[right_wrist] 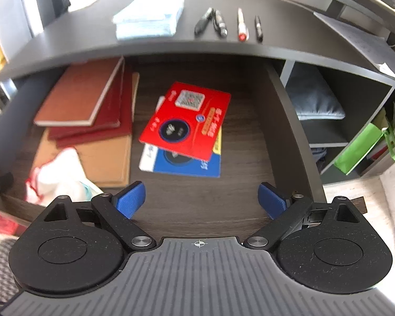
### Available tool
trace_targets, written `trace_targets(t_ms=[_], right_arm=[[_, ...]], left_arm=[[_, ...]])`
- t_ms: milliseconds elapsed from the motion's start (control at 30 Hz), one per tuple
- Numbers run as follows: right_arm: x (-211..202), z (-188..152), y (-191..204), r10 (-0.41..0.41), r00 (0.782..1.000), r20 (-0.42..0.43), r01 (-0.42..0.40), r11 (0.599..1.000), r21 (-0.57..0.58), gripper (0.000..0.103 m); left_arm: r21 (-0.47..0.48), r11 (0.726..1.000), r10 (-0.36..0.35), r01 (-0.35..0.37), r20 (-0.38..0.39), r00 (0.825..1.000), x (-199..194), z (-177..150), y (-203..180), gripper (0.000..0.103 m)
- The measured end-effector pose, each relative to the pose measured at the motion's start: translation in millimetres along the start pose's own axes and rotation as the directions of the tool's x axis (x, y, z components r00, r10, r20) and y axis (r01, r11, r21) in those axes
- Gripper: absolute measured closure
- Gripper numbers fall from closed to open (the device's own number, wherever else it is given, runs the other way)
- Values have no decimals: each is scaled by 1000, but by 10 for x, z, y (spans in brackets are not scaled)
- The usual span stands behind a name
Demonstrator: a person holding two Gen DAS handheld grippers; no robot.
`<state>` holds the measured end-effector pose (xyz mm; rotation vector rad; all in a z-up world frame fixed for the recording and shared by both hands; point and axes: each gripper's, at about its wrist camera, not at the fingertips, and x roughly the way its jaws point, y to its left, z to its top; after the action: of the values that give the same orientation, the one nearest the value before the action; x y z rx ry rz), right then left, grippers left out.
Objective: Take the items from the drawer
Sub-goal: 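Reach the right tool into the drawer toward the brown notebook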
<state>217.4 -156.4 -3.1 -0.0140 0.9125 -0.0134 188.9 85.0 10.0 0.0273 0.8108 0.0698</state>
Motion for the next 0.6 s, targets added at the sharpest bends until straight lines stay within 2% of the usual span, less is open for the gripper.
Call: trace_targets(t_ms=[267, 433, 600], right_arm=[[-100, 179, 304, 61, 997, 45, -61, 998, 6, 6], [72, 353, 640, 166, 986, 30, -167, 985, 50, 20], [445, 556, 854, 296, 955, -24, -286, 940, 187, 38]], left_arm=[[-85, 996, -33, 37, 46, 998, -174, -28, 352, 9], [-116, 990, -69, 76, 69, 995, -242, 0, 564, 9], [-142, 986, -74, 84, 72, 995, -211, 18, 695, 9]])
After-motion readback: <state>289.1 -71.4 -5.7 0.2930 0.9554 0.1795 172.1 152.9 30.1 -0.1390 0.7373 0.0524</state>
